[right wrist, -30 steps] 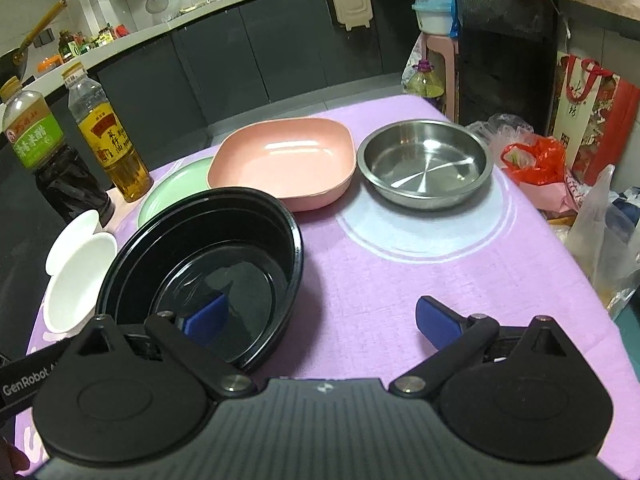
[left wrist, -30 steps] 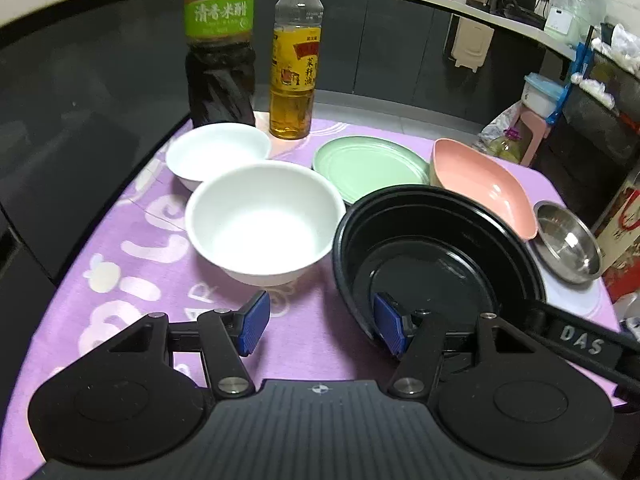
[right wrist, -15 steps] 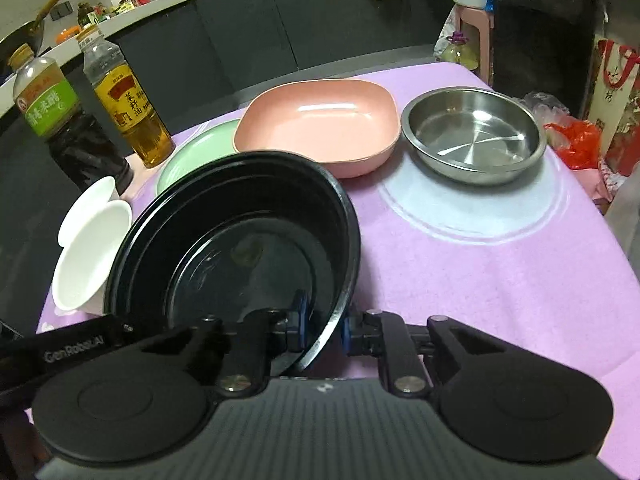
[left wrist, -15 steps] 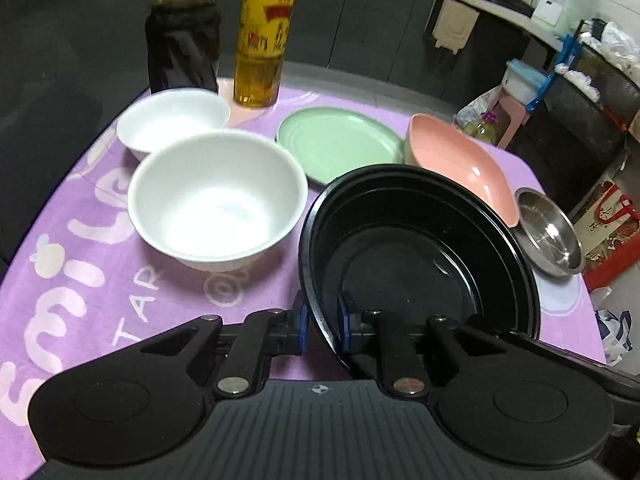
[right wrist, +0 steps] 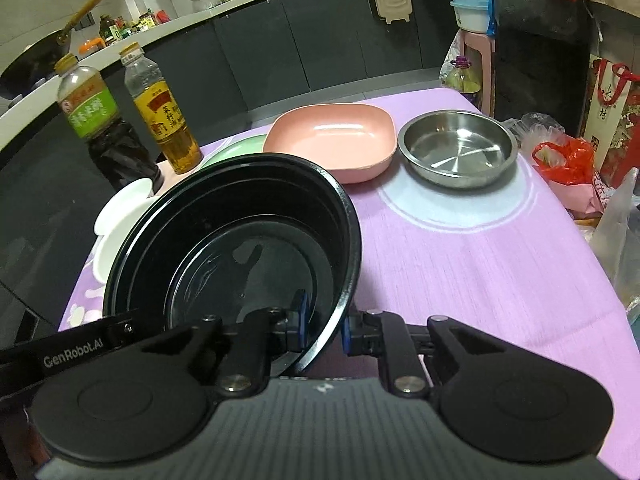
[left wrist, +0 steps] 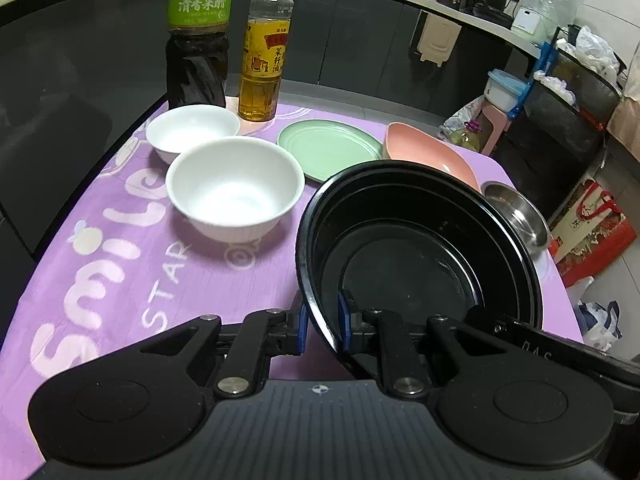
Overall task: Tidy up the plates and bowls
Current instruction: 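Lift the black bowl with both grippers and carry it toward the cloth's edge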
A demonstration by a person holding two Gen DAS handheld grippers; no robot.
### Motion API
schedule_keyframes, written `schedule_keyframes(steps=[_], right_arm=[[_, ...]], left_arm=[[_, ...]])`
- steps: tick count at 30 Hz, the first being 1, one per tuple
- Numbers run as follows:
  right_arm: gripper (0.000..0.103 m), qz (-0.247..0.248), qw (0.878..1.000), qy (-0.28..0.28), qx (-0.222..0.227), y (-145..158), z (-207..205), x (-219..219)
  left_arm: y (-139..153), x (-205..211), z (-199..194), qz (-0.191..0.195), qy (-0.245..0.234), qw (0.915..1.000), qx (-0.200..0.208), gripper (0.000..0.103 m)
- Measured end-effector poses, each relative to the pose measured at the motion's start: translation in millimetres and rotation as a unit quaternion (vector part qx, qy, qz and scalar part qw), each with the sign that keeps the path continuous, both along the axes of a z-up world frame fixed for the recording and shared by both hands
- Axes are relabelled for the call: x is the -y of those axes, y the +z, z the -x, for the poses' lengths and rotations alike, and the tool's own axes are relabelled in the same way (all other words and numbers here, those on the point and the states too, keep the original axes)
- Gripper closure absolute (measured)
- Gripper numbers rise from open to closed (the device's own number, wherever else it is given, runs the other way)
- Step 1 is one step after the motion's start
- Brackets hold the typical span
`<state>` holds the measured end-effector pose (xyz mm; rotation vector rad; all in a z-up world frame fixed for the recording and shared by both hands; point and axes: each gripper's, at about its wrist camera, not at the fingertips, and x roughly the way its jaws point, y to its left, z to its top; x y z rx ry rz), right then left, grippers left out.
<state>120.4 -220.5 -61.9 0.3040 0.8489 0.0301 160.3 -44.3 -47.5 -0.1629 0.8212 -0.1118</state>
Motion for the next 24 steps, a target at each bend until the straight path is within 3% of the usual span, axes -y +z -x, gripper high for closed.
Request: schedule_keyframes(steps=[24], right_arm=[[0.103, 0.010, 0.999, 0.042, -0.003, 14.4, 91.6, -24.4]], left_arm=[[4.5, -28.1, 110.4, -0.008, -0.012, 0.9999, 0.002, 0.086]])
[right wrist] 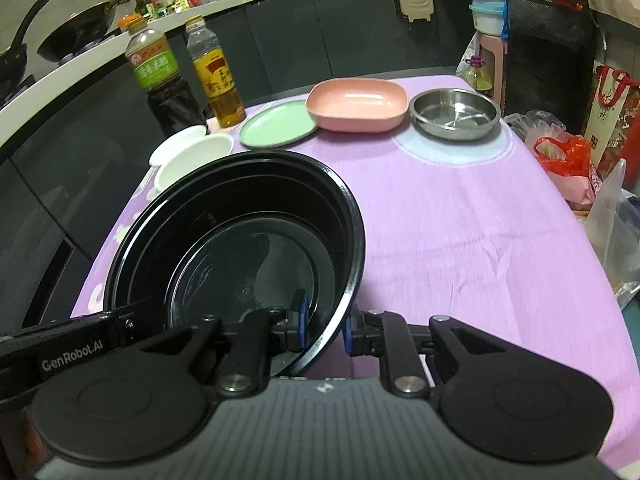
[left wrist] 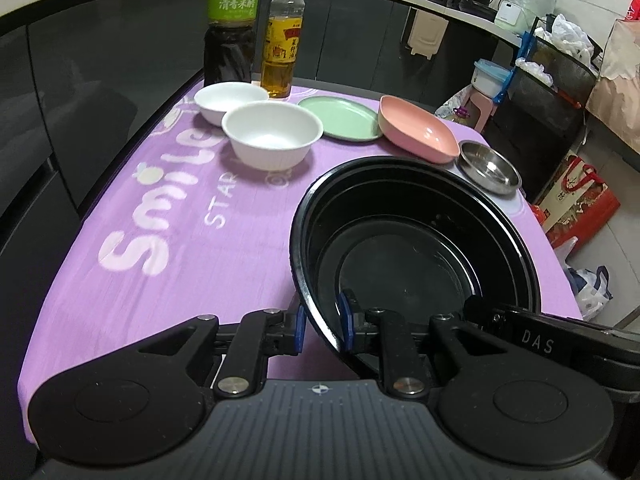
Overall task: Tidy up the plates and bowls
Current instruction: 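Lift the black bowl with both grippers and carry it toward the cloth's edge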
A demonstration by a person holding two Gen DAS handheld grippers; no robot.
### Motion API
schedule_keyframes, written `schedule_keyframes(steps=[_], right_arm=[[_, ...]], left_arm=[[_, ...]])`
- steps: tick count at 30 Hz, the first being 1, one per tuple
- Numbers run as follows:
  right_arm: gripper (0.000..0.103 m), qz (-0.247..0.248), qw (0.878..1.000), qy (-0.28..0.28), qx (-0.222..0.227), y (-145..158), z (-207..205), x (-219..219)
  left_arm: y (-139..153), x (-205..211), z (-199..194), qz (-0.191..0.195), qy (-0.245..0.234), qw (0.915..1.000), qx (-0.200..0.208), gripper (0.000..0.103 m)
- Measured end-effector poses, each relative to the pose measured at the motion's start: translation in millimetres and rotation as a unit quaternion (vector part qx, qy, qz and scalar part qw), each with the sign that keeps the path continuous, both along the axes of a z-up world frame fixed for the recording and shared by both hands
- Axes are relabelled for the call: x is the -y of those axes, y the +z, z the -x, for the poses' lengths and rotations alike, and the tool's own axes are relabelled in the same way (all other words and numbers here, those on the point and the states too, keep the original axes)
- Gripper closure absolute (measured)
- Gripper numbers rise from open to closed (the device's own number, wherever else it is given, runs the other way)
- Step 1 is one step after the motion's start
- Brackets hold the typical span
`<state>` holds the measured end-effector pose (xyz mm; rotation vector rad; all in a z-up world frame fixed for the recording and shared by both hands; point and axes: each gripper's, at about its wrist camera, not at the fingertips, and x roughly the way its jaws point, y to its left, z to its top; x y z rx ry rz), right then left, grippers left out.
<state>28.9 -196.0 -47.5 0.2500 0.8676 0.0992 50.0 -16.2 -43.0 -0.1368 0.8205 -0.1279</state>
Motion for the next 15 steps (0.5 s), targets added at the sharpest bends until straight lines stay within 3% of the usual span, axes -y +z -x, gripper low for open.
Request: schedule_keyframes(steps=[15], right_arm=[[0.103, 0.007, 1.000, 0.021, -0.015, -8.4, 29.5, -16.5]], left_arm=[[-12.7, -12.9, 28.8, -0.011, 0.005, 0.9998, -0.015, 0.086]])
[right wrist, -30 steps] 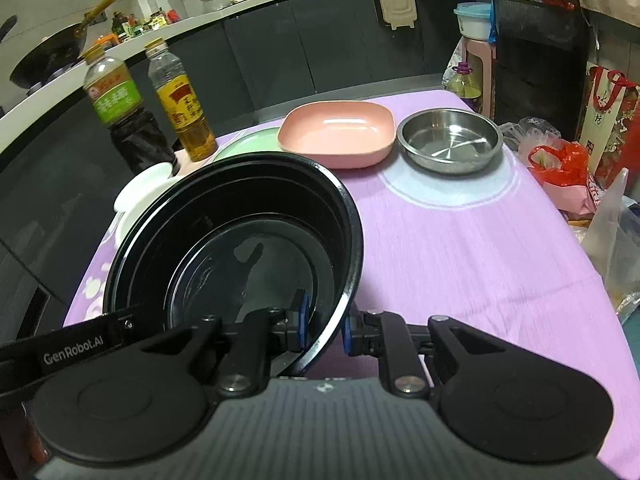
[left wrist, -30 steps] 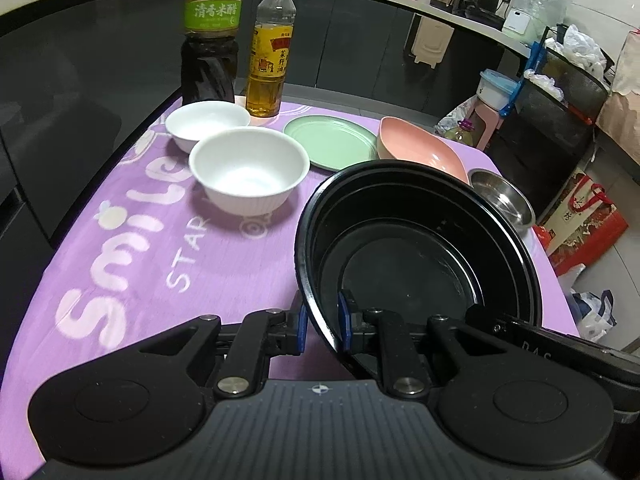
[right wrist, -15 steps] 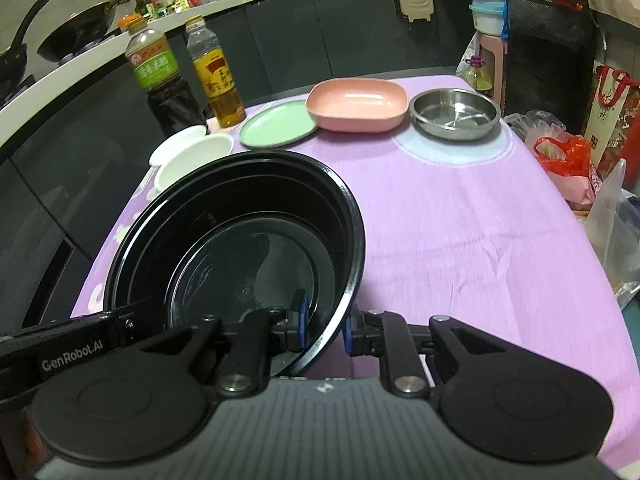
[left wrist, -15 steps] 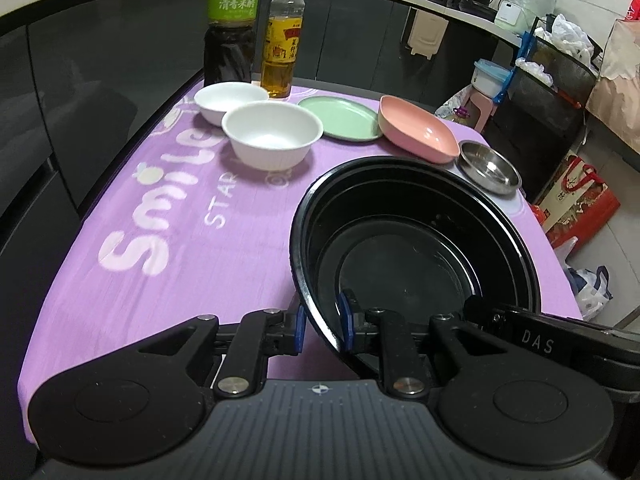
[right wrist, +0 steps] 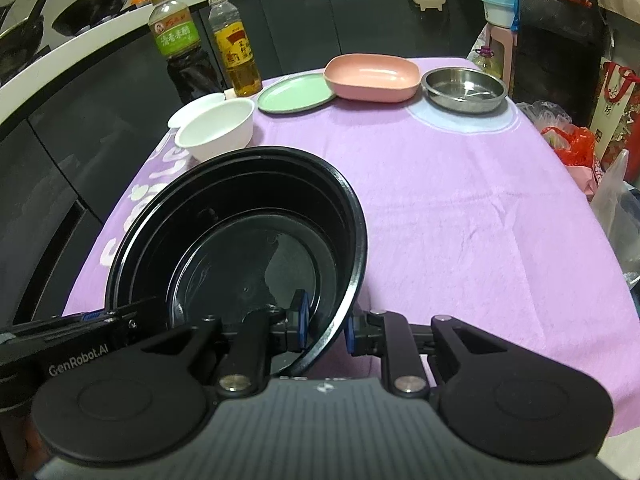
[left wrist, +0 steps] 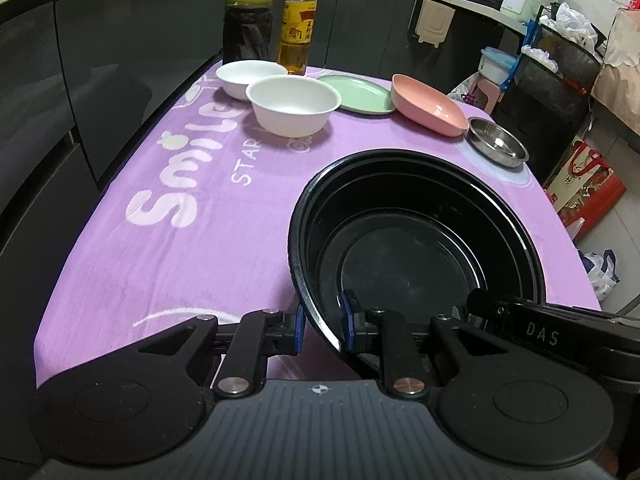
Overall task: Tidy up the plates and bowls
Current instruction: 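Lift the black bowl with both grippers and carry it toward the cloth's edge, then lower the black bowl onto the cloth and open both grippers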
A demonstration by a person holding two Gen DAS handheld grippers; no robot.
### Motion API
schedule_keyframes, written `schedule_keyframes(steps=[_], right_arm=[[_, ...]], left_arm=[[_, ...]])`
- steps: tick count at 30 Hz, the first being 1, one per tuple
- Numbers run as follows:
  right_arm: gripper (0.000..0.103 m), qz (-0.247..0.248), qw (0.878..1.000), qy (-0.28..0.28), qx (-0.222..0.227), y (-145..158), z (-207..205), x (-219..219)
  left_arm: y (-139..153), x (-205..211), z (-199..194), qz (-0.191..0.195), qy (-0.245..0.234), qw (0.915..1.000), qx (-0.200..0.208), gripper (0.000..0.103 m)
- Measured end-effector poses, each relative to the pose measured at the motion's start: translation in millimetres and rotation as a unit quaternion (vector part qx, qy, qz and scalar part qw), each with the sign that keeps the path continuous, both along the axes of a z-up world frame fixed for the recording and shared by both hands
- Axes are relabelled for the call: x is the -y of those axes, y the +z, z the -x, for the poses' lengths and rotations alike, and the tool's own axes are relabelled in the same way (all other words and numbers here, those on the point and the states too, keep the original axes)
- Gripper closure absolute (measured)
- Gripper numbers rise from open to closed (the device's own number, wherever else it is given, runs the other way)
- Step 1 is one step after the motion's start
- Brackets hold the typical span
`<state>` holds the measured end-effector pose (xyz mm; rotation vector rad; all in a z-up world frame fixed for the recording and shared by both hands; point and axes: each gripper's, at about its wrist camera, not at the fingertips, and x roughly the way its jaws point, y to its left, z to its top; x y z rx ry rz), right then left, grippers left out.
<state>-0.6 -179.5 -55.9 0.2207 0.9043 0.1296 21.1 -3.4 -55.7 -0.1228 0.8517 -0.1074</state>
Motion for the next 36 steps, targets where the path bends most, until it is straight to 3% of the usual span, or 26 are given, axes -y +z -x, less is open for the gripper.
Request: schedule_keyframes(steps=[16, 18, 20, 26, 36], right_arm=[[0.103, -0.004, 1.000, 0.009, -0.013, -7.1, -0.2, -4.9], [0.097, -0.007, 1.000, 0.005, -0.014, -8.6, -1.2, -3.3], [0.088, -0.009, 1.000, 0.000, -0.013, -9.8, -1.6, -0.6], [0.087, -0.013, 1.000, -0.015, -0.008, -9.1, -5.0, 6.2], [0.087, -0.009, 1.000, -0.019, 0.009, -0.6, -16.5, 13.0]], left_arm=[[-10.3, -8.0, -3.2, 0.007, 0.000, 0.9998, -0.017, 0.085], [-10.1, -13.2, -4.0, 0.018, -0.004, 0.9997, -0.017, 0.085], [-9.1, -20.7, -3.9, 0.030, 0.003, 0.9995, -0.013, 0.085], [-3.0, -37.8, -5.9, 0.059, 0.014, 0.9982, -0.004, 0.084], [13.0, -57.7, -21.7, 0.061, 0.050, 0.9966, 0.025, 0.083]])
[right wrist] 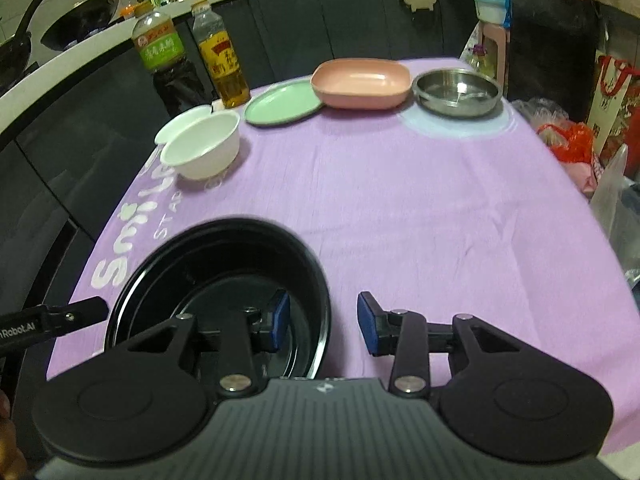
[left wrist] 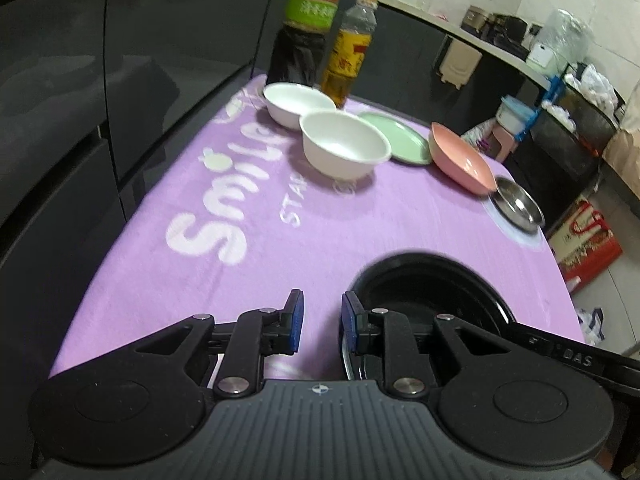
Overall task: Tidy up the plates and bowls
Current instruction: 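Lower the black bowl onto the cloth and open both grippers, then move both grippers to the large white bowl and grasp its rim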
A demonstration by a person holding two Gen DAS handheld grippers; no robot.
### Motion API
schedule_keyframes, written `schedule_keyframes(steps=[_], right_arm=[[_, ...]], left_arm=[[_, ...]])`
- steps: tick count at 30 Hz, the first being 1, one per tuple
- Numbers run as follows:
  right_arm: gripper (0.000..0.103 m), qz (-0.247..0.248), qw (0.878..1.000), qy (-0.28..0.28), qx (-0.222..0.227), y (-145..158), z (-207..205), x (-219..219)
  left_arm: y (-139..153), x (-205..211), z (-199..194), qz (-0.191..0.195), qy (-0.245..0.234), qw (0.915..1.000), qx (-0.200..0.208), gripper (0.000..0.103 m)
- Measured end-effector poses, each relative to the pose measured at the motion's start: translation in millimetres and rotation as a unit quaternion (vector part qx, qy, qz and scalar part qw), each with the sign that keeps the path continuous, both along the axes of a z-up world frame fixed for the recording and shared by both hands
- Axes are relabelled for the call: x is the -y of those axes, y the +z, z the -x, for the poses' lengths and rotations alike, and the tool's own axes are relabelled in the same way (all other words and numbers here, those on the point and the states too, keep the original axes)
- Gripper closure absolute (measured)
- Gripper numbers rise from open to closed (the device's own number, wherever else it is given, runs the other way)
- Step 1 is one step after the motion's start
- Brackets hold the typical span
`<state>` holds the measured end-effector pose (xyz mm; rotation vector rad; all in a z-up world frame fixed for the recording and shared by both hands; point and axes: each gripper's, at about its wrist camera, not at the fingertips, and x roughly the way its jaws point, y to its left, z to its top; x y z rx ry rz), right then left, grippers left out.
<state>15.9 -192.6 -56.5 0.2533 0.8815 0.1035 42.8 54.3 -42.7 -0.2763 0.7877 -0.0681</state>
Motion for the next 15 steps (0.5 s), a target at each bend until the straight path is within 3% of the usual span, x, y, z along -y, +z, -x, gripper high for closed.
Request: schedule_keyframes(steps=[9, 15], right_arm=[[0.083, 0.011, 1.000, -0.015, 0.018, 11.9, -34.1, 10.9], [0.083, 0.017, 1.000, 0.010, 0.015, 15.3, -72.6, 2.2]], left_arm=[[10.8, -9.6, -44.4, -0.015, 0.031, 0.9994, 0.007, 0.081], [11.8, -14.2, -89.8, -0.019, 0.040, 0.9990, -0.004, 0.081]])
